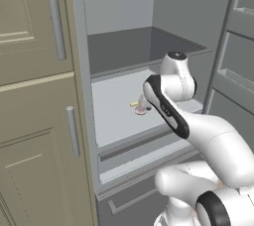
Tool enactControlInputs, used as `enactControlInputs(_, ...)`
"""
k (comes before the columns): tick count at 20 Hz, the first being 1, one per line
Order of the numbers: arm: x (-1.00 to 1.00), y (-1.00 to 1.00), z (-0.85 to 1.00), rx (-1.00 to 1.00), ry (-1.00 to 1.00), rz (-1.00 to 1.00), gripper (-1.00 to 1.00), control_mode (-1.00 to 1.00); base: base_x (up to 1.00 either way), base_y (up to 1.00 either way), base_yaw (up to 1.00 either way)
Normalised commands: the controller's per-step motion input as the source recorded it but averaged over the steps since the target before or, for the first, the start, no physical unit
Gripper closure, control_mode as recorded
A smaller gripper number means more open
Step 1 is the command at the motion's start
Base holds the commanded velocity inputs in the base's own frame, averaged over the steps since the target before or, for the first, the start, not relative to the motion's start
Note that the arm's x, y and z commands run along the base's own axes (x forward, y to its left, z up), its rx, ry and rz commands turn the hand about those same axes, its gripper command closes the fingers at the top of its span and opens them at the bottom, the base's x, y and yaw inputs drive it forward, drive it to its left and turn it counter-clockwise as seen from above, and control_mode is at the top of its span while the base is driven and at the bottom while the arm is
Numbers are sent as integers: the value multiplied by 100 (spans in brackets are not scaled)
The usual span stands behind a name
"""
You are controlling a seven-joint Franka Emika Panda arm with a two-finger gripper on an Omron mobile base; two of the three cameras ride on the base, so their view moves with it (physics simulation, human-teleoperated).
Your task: Retrieve the bottle and the shaker from the cabinet and place them next to the mixing bowl on the counter. Then add garlic from the fridge to the mixing bowl.
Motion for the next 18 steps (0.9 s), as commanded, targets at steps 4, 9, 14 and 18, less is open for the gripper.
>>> enactControlInputs(4,34,0,-63,0,-1,0,-100,-100,0,0,0)
enactControlInputs(9,37,0,-62,0,-4,0,-100,-100,0,0,0)
enactControlInputs(14,24,5,-19,0,-2,0,-100,-100,0,0,0)
enactControlInputs(18,28,4,12,0,0,0,-100,-100,0,0,0)
